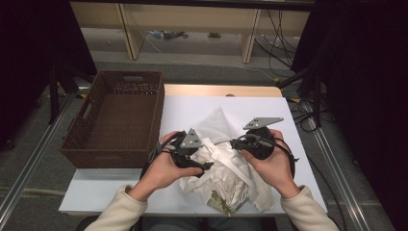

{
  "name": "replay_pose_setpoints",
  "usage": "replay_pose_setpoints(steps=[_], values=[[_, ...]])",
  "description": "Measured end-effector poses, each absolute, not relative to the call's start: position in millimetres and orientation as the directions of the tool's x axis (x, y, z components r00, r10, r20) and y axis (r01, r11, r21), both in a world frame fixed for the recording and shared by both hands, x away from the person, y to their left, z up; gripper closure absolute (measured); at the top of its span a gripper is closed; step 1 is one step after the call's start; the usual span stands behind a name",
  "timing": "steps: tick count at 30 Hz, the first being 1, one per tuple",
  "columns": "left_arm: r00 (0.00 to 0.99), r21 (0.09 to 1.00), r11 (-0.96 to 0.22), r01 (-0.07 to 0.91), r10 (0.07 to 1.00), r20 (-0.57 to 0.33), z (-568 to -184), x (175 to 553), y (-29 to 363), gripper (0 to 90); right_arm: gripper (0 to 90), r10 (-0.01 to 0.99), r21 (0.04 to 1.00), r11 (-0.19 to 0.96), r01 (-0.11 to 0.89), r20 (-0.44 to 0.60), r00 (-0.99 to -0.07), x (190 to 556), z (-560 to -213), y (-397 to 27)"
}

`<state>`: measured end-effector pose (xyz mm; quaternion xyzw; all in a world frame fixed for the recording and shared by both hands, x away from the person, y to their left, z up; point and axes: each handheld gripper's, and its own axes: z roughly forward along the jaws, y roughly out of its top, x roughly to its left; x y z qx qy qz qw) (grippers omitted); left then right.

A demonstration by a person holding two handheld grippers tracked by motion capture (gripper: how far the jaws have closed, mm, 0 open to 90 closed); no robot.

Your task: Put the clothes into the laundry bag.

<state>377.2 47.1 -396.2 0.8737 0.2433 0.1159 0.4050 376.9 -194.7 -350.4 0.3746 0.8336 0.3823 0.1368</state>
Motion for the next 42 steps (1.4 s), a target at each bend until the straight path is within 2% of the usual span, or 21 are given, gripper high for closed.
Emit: replay_pose_setpoints(steps=[1, 3, 4, 8, 10, 13, 15, 19, 22, 24, 25, 27, 29, 30, 31, 32, 36, 42], values=[[0.850, 0.755, -0.554, 0.351, 0.526, -0.009, -402.5, 380.8, 47.3, 19.2, 90.0, 0.719, 0.745, 0.439, 0.502, 0.043, -0.694, 378.3, -351.1, -195.3], [0.858, 0.739, -0.569, 0.359, 0.512, -0.022, -413.7, 385.6, 45.0, 21.2, 90.0, 0.717, 0.726, 0.442, 0.527, 0.067, -0.693, 377.6, -350.2, -195.2], [0.863, 0.736, -0.577, 0.355, 0.505, -0.021, -418.2, 386.9, 42.7, 25.2, 90.0, 0.693, 0.734, 0.468, 0.491, 0.040, -0.719, 380.0, -350.5, -196.0], [0.867, 0.746, -0.568, 0.347, 0.498, -0.025, -426.9, 388.2, 31.9, 61.7, 90.0, 0.691, 0.751, 0.461, 0.473, 0.030, -0.722, 380.8, -353.6, -193.7], [0.862, 0.775, -0.529, 0.347, 0.505, -0.042, -421.4, 384.4, 27.3, 77.9, 90.0, 0.709, 0.724, 0.449, 0.524, 0.068, -0.702, 377.4, -351.1, -192.9], [0.883, 0.825, -0.491, 0.281, 0.469, -0.021, -403.8, 372.0, 18.3, 82.4, 90.0, 0.729, 0.739, 0.411, 0.534, 0.086, -0.679, 374.7, -350.5, -191.2], [0.902, 0.839, -0.493, 0.228, 0.432, 0.010, -393.2, 365.8, 10.4, 82.5, 90.0, 0.717, 0.749, 0.414, 0.518, 0.083, -0.693, 373.7, -348.1, -191.5], [0.899, 0.832, -0.518, 0.199, 0.435, 0.056, -393.6, 368.9, -6.0, 82.4, 90.0, 0.705, 0.764, 0.413, 0.495, 0.076, -0.705, 368.6, -345.3, -187.7], [0.868, 0.803, -0.545, 0.240, 0.492, 0.074, -402.9, 380.3, -8.9, 82.6, 90.0, 0.695, 0.762, 0.437, 0.478, 0.051, -0.717, 367.4, -343.9, -188.1], [0.844, 0.791, -0.541, 0.287, 0.534, 0.059, -408.8, 389.9, -5.9, 82.6, 90.0, 0.683, 0.755, 0.445, 0.481, 0.060, -0.727, 367.9, -344.9, -187.6], [0.841, 0.780, -0.553, 0.294, 0.537, 0.064, -410.6, 394.3, -3.7, 82.5, 90.0, 0.693, 0.740, 0.427, 0.520, 0.101, -0.714, 365.6, -345.3, -185.1], [0.822, 0.795, -0.515, 0.321, 0.569, 0.036, -416.3, 397.1, -4.8, 81.4, 90.0, 0.665, 0.750, 0.457, 0.478, 0.069, -0.744, 367.5, -347.0, -183.9], [0.815, 0.792, -0.508, 0.339, 0.580, 0.023, -415.6, 396.3, -3.0, 74.2, 90.0, 0.678, 0.742, 0.451, 0.497, 0.077, -0.731, 366.2, -347.1, -183.1], [0.810, 0.785, -0.517, 0.340, 0.586, 0.035, -412.5, 395.6, -0.2, 66.1, 90.0, 0.682, 0.738, 0.444, 0.509, 0.091, -0.726, 366.3, -347.2, -183.6], [0.806, 0.792, -0.501, 0.348, 0.592, 0.021, -409.3, 392.9, 1.9, 56.8, 90.0, 0.672, 0.749, 0.462, 0.476, 0.055, -0.739, 368.7, -347.5, -185.5], [0.811, 0.791, -0.504, 0.348, 0.585, 0.016, -405.2, 390.1, 5.8, 50.0, 90.0, 0.684, 0.740, 0.445, 0.505, 0.084, -0.725, 367.8, -347.4, -185.8], [0.817, 0.794, -0.500, 0.345, 0.576, 0.008, -391.6, 373.4, 27.4, 31.1, 90.0, 0.685, 0.742, 0.441, 0.504, 0.085, -0.723, 368.4, -347.1, -187.4], [0.830, 0.766, -0.534, 0.358, 0.557, 0.001, -395.8, 353.9, 55.1, 23.9, 90.0, 0.686, 0.745, 0.450, 0.491, 0.063, -0.724, 370.3, -346.9, -188.7]])
